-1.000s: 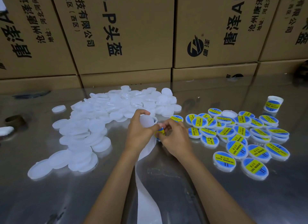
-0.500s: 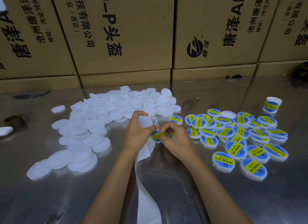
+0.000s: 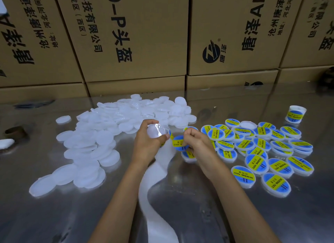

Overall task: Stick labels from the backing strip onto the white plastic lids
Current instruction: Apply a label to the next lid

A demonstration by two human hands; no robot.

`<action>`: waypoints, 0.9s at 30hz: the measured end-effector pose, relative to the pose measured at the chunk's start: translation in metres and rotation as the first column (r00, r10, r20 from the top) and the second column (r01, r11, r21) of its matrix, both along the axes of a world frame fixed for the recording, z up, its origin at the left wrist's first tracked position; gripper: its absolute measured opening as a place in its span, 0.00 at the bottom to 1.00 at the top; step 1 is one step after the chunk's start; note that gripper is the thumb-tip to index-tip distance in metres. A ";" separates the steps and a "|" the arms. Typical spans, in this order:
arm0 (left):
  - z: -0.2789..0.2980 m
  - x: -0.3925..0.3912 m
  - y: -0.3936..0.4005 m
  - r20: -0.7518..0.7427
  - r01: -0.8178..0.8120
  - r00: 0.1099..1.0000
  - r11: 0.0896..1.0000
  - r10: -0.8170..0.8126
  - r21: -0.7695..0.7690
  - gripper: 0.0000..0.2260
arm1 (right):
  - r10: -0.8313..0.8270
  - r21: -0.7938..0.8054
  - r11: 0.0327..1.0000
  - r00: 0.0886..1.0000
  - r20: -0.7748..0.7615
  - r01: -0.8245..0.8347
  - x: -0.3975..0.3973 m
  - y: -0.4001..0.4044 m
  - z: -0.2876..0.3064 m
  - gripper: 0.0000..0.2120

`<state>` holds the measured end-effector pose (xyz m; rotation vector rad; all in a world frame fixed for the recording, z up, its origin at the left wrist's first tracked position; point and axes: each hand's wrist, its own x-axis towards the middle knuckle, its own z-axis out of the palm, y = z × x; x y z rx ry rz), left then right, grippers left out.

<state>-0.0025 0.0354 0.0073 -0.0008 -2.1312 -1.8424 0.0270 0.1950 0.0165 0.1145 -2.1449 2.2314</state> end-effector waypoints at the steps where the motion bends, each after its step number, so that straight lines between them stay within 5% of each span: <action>1: 0.003 0.001 0.000 0.004 -0.002 1.000 0.999 0.001 0.045 0.18 | -0.017 -0.060 0.998 1.000 0.013 0.017 -0.001 0.001 0.001 0.16; 8: 0.027 0.013 0.002 0.015 0.207 0.975 0.934 -0.221 0.290 0.22 | -0.069 -0.343 0.937 0.998 0.008 0.067 -0.002 0.002 0.008 0.10; 15: 0.031 0.025 0.020 0.038 0.413 0.899 0.874 -0.436 0.257 0.26 | -0.225 -0.229 0.954 0.967 -0.120 0.193 0.003 -0.007 0.014 0.10; 27: 0.034 0.029 0.022 0.034 0.438 0.887 0.862 -0.461 0.256 0.25 | -0.286 -0.185 0.949 0.945 -0.161 0.256 0.000 -0.011 0.013 0.13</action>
